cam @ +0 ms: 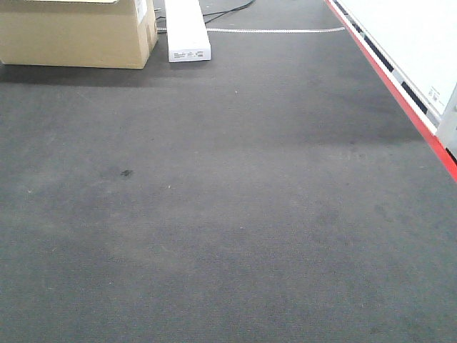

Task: Move and align brake pads A on conveyor
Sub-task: 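Lower the left gripper with its brake pad onto the belt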

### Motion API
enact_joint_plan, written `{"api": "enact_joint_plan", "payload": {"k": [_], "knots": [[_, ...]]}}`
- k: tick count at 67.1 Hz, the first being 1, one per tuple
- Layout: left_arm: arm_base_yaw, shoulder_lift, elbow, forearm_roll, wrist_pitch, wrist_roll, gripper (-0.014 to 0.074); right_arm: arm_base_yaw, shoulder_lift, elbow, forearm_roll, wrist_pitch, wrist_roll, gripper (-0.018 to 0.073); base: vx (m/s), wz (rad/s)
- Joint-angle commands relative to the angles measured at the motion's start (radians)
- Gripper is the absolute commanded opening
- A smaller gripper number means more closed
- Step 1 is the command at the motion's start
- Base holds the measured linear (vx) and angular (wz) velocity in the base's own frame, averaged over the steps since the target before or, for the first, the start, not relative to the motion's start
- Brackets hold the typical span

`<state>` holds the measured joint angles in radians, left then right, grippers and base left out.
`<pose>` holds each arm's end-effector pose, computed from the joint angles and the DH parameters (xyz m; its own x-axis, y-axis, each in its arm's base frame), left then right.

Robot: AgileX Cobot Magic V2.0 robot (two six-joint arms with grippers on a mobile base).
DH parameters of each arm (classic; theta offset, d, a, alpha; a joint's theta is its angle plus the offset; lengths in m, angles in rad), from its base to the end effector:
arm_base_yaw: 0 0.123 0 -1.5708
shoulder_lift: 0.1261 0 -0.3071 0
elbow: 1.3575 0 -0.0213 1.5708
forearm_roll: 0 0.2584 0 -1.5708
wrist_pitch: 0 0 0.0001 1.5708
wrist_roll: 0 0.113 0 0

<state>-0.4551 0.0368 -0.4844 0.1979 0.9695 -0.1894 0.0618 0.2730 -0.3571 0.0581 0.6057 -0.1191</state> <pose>0.0170 0.0121 0.2767 -0.3927 0.1082 -0.9133 0.2719 0.9623 -0.0028 0.0701 0.0081 0.2598 -0.4118 -0.0968 -0.9061 -0.1213 0.9913 -0.0508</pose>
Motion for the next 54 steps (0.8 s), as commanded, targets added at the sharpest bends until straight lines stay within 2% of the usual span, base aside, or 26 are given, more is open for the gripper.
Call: {"api": "enact_joint_plan", "payload": {"k": [1, 12, 18, 39, 48, 54], "knots": [[0.000, 0.016, -0.025, 0.009, -0.092, -0.003, -0.0006, -0.001, 0.007, -0.032, -0.004, -0.095, -0.010, -0.0007, 0.00, 0.00], [0.000, 0.016, -0.025, 0.010, -0.097, -0.004, -0.0006, -0.001, 0.007, -0.032, -0.004, -0.095, -0.010, -0.0007, 0.00, 0.00], [0.000, 0.016, -0.025, 0.040, -0.134, -0.004, -0.0006, -0.001, 0.007, -0.032, -0.004, -0.095, -0.010, -0.0007, 0.00, 0.00], [0.000, 0.016, -0.025, 0.035, -0.162, -0.004, -0.0006, -0.001, 0.007, -0.032, -0.004, -0.095, -0.010, -0.0007, 0.00, 0.00], [0.000, 0.018, -0.025, 0.039, -0.241, -0.004, -0.0006, -0.001, 0.007, -0.032, -0.004, -0.095, -0.010, -0.0007, 0.00, 0.00], [0.000, 0.048, -0.026, 0.039, -0.342, -0.049, -0.0006, -0.001, 0.007, -0.032, -0.004, -0.095, -0.010, -0.0007, 0.00, 0.00]]}}
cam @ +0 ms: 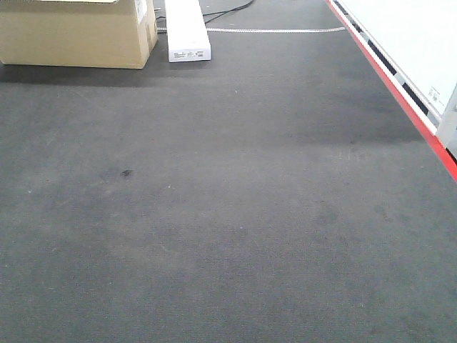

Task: Move and align brake pads A on conveyor
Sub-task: 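Lower the left gripper with its brake pad onto the belt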

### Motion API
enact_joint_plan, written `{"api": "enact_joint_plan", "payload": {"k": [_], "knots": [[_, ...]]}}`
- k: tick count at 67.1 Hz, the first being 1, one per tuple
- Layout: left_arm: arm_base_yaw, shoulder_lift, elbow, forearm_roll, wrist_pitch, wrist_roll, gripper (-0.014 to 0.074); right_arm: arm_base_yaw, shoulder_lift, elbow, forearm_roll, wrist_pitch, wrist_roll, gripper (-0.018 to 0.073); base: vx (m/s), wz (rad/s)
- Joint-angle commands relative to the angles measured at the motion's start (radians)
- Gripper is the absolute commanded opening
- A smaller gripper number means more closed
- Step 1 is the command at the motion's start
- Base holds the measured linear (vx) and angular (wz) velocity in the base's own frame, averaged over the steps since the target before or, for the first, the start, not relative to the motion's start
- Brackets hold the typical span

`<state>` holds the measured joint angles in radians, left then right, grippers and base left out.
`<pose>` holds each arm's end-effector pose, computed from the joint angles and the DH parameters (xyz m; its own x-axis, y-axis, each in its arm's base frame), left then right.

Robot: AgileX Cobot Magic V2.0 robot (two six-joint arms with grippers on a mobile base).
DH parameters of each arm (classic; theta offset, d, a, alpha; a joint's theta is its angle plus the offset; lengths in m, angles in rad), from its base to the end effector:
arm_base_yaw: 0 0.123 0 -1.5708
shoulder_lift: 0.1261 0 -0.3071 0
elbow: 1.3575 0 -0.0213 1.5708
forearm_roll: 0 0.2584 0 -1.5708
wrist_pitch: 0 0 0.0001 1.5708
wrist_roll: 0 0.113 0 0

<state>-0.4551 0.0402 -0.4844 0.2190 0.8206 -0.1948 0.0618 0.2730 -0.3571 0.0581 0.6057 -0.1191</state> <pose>0.0226 0.0089 0.2925 -0.2586 0.0780 -0.9628 0.2855 0.9584 0.0009 0.0701 0.0081 0.2598 -0.4118 -0.0968 -0.9061 -0.1213 0.9913 -0.0508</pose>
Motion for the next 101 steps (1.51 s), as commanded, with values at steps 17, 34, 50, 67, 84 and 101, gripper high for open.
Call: {"api": "enact_joint_plan", "payload": {"k": [17, 34, 50, 67, 84, 101], "knots": [[0.000, 0.355, -0.041, 0.014, -0.373, -0.137, -0.0006, -0.001, 0.007, -0.032, -0.004, -0.095, -0.010, -0.0007, 0.00, 0.00], [0.000, 0.830, -0.251, 0.008, -0.376, -0.143, -0.0006, -0.001, 0.007, -0.032, -0.004, -0.095, -0.010, -0.0007, 0.00, 0.00], [0.002, 1.230, -0.588, 0.016, -0.123, -0.207, -0.0006, -0.001, 0.007, -0.032, -0.004, -0.095, -0.010, -0.0007, 0.00, 0.00], [0.078, 1.580, -0.879, 0.021, 0.123, -0.198, -0.0006, -0.001, 0.007, -0.032, -0.004, -0.095, -0.010, -0.0007, 0.00, 0.00], [0.176, 1.775, -1.039, -0.048, 0.256, -0.109, -0.0006, -0.001, 0.007, -0.032, -0.004, -0.095, -0.010, -0.0007, 0.00, 0.00], [0.288, 1.829, -1.035, -0.105, 0.296, -0.078, -0.0006, -0.001, 0.007, -0.032, -0.004, -0.095, -0.010, -0.0007, 0.00, 0.00]]}}
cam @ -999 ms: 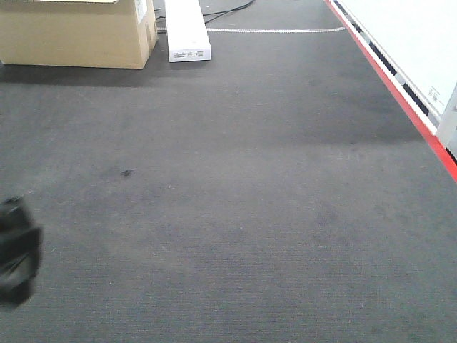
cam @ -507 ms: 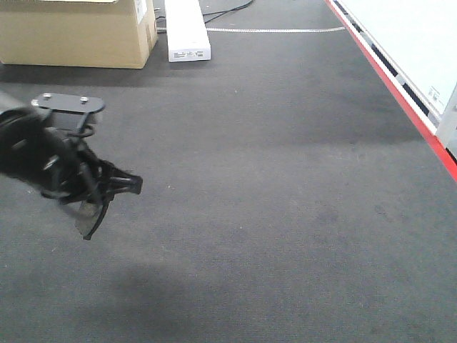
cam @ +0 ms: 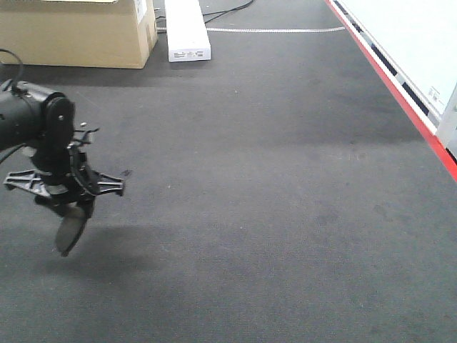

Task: Move and align brake pads A on conveyor
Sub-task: 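Lower the left gripper with its brake pad onto the belt, then open the left gripper and lift it off the pad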

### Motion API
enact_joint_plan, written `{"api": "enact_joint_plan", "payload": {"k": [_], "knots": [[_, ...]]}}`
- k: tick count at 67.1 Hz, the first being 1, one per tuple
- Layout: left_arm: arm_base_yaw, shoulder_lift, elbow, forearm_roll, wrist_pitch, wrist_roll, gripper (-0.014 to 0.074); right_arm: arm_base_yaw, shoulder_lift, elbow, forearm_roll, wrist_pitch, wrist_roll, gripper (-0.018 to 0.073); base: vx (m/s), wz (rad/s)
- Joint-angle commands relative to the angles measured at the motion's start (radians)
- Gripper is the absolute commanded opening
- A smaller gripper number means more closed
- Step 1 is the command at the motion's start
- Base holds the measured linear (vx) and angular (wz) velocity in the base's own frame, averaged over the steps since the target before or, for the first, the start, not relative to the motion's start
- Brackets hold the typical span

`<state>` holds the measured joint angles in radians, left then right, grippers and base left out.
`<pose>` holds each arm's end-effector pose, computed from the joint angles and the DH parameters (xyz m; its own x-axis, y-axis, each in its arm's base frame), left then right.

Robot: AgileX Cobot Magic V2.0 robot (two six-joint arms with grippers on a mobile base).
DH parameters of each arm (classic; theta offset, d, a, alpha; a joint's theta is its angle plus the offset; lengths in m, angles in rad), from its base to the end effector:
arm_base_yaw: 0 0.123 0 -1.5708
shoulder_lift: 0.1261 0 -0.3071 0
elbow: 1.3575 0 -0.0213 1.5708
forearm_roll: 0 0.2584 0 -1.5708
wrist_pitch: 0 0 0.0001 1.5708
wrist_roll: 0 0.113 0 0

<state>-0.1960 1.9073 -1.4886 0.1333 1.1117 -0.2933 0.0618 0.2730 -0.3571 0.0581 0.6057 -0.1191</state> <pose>0.3978 -0.0653 0.2226 -0.9872 -0.0386 -0.1546 -0.0522 0.9950 0.0846 0.0701 0.0081 0.2598 -0.4118 -0.0968 -0.9061 -0.1213 0.9913 -0.0508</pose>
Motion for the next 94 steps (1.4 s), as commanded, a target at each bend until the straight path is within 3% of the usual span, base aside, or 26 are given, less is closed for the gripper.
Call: {"api": "enact_joint_plan", "payload": {"k": [1, 20, 48, 58, 77, 84, 94], "knots": [[0.031, -0.038, -0.031, -0.024, 0.006, 0.022, -0.0006, -0.001, 0.007, -0.032, -0.004, -0.095, -0.010, -0.0007, 0.00, 0.00], [0.098, 0.011, -0.031, -0.062, 0.007, 0.048, -0.0006, -0.001, 0.007, -0.032, -0.004, -0.095, -0.010, -0.0007, 0.00, 0.00], [0.101, 0.069, -0.032, -0.084, -0.012, 0.079, 0.0036, -0.001, 0.007, -0.032, -0.004, -0.095, -0.010, -0.0007, 0.00, 0.00], [0.101, 0.062, -0.034, -0.085, -0.019, 0.122, 0.0170, -0.001, 0.007, -0.032, -0.004, -0.095, -0.010, -0.0007, 0.00, 0.00], [0.101, 0.019, -0.034, -0.074, -0.060, 0.129, 0.0554, -0.001, 0.007, -0.032, -0.004, -0.095, -0.010, -0.0007, 0.00, 0.00], [0.101, -0.023, -0.034, -0.071, -0.098, 0.160, 0.0599, -0.001, 0.007, -0.032, -0.004, -0.095, -0.010, -0.0007, 0.00, 0.00], [0.101, -0.116, -0.034, -0.058, -0.153, 0.220, 0.0578, -0.001, 0.007, -0.032, -0.004, -0.095, -0.010, -0.0007, 0.00, 0.00]]}}
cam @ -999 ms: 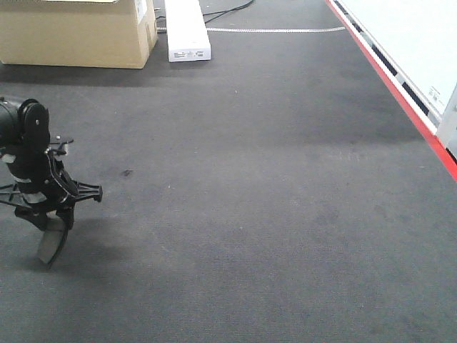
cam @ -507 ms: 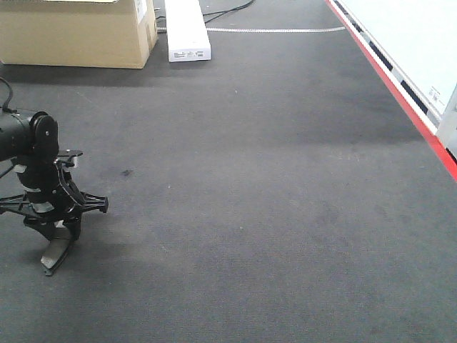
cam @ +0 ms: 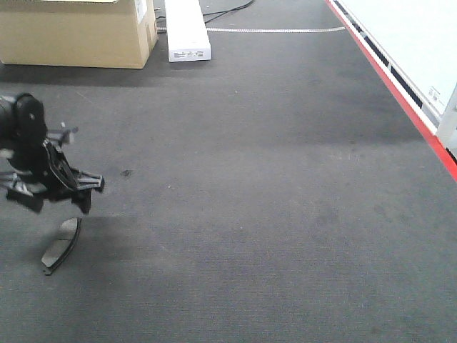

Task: Move and align brake pads A on conveyor
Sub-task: 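Open the left gripper and lift it off the pad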

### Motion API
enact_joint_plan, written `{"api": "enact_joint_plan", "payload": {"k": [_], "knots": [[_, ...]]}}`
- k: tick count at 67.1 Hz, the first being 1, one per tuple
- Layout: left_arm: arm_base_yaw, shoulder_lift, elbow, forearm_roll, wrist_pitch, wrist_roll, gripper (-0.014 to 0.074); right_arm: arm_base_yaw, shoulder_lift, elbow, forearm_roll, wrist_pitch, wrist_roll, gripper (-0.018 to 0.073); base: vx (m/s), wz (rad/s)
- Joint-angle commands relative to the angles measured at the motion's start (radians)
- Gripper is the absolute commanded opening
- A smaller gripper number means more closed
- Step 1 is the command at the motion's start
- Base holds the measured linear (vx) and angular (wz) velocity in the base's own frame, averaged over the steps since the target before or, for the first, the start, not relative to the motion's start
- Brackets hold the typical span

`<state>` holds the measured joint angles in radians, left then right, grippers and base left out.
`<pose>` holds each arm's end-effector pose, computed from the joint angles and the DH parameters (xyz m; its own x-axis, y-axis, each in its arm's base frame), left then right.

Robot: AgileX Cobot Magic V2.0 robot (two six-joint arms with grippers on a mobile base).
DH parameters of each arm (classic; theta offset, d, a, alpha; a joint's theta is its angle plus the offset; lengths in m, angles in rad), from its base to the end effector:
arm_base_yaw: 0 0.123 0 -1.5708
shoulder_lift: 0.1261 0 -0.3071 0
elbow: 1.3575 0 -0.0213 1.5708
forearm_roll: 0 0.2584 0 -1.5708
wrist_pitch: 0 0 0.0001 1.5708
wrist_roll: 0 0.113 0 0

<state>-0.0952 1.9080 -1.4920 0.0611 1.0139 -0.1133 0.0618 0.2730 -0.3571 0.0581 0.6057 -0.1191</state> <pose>0.4129 -0.0335 0.2245 -0.9731 0.0118 -0.2303 0.0045 0.9995 0.0320 0.0701 0.0081 0.2598 -0.4118 -0.0968 -0.9061 -0.1213 0.9913 -0.0508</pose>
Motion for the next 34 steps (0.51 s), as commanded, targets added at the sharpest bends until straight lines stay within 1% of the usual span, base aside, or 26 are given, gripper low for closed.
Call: {"api": "enact_joint_plan", "payload": {"k": [1, 16, 25, 34], "knots": [[0.000, -0.123, -0.030, 0.016, -0.058, 0.044, 0.0575, -0.001, 0.007, -0.032, -0.004, -0.095, -0.010, -0.0007, 0.00, 0.00], [0.000, -0.315, -0.029, 0.016, -0.114, 0.156, 0.0538, -0.001, 0.007, -0.032, -0.004, -0.095, -0.010, -0.0007, 0.00, 0.00], [0.000, -0.437, 0.006, 0.016, -0.160, 0.161, 0.0538, -0.001, 0.007, -0.032, -0.004, -0.095, -0.010, -0.0007, 0.00, 0.00], [0.000, -0.580, 0.123, 0.015, -0.252, 0.159, 0.0538, -0.001, 0.007, -0.032, -0.004, -0.095, -0.010, -0.0007, 0.00, 0.00]]}}
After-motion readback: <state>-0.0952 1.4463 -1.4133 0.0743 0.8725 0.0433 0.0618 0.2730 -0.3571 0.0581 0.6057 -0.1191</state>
